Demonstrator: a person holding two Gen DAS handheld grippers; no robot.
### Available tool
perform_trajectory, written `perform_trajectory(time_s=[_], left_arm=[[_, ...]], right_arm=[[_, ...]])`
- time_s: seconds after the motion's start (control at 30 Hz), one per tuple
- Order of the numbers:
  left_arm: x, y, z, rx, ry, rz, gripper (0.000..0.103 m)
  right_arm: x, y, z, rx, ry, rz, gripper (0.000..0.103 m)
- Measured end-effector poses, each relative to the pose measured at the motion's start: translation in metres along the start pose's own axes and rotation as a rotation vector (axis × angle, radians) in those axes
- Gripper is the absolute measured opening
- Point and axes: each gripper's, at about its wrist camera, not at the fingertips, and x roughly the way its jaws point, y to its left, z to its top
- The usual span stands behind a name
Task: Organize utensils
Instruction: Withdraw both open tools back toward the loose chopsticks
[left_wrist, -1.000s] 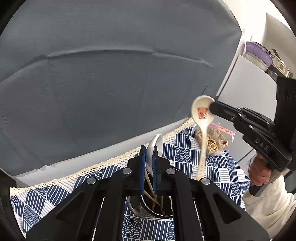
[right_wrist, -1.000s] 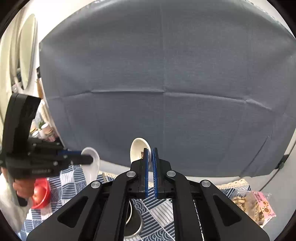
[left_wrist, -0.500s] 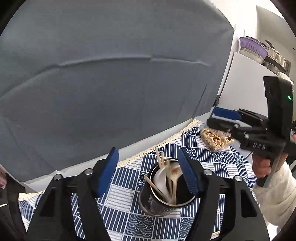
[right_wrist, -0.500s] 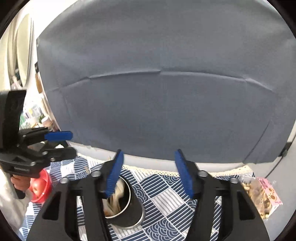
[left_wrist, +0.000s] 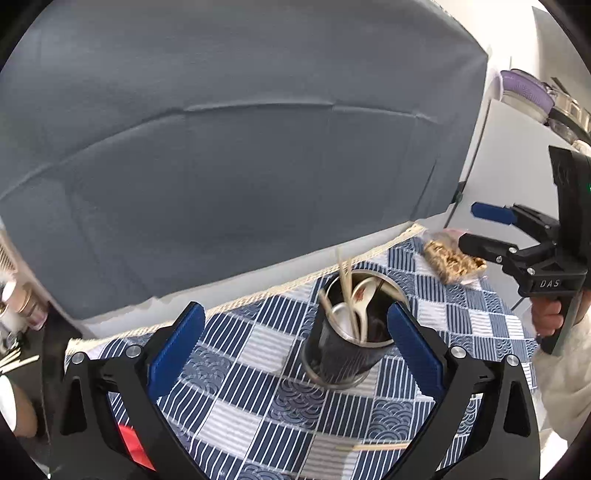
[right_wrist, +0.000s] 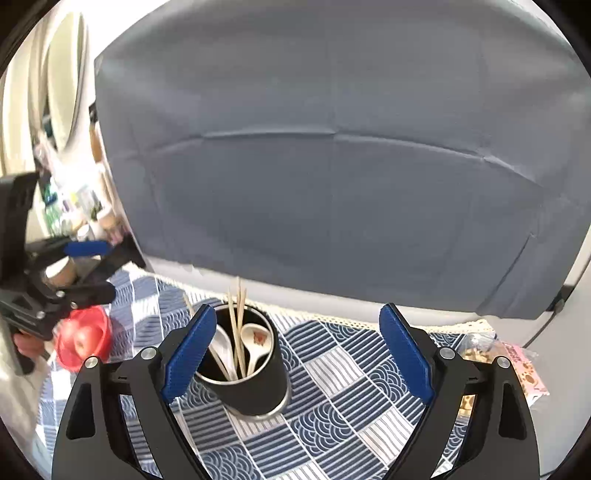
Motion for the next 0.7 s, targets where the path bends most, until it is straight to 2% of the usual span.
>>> perform_trajectory(time_s=[0.2, 0.3, 0.47, 0.7], left_arm=[[-0.016, 0.004, -0.019, -0.066, 0.045, 0.077, 0.097], [-0.027, 0.000, -0.028, -0.099, 0.058, 0.130, 0.097], [-0.055, -0.015, -0.043, -0.189, 0.049, 0.231, 0.097], [-0.080, -0.044, -0.066, -0.287, 0.056, 0.292, 0.097]], right_arm=[[-0.009, 0.002, -0.003, -0.026, -0.007, 0.017, 0.087], [-0.014, -0.001, -0.005, -0.041, 0.004, 0.058, 0.087], [-0.023, -0.006, -0.013, -0.082, 0.025, 0.109, 0.087], [-0.038, -0.017, -0.029, -0.147, 0.055, 0.175, 0.087]])
